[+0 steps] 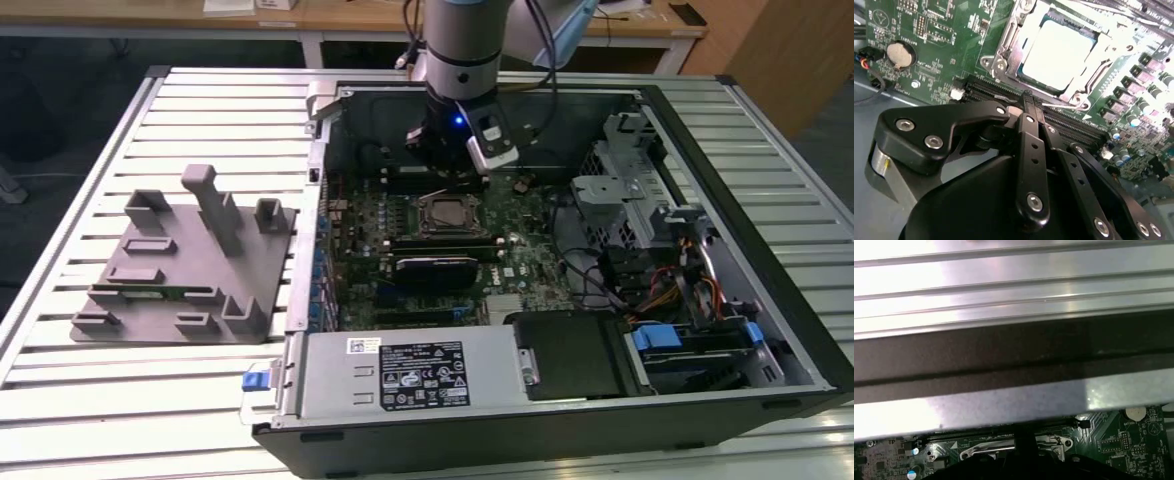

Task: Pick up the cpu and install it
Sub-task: 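Install the first cpu locking lever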

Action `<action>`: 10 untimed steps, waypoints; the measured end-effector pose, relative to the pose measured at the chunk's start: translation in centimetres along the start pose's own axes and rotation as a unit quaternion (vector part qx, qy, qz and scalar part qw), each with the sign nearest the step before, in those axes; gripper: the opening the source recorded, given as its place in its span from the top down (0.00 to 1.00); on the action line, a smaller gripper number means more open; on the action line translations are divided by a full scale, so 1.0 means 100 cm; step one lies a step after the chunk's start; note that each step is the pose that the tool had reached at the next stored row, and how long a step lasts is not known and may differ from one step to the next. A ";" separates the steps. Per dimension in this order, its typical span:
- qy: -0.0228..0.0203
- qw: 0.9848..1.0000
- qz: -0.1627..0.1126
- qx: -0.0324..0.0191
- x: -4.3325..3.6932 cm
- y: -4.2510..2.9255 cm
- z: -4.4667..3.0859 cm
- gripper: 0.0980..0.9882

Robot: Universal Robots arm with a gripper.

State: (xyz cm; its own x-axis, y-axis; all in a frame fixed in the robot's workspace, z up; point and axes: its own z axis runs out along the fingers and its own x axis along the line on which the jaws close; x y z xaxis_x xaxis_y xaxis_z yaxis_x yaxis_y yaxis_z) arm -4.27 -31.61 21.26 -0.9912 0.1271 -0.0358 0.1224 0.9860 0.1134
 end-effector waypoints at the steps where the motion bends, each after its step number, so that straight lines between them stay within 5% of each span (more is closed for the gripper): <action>1: -0.001 1.000 0.000 0.004 0.0001 0.0004 0.0009 0.99; 6: -0.006 1.000 -0.001 0.017 0.0005 0.0024 0.0051 0.99; 10: -0.017 1.000 -0.002 0.016 0.0020 0.0023 0.0063 0.99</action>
State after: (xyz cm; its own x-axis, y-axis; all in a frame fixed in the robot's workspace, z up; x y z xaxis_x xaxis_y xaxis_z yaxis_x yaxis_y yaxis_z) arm -4.41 -31.29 20.65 -0.9896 0.1256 -0.0694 0.1199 0.9895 0.0811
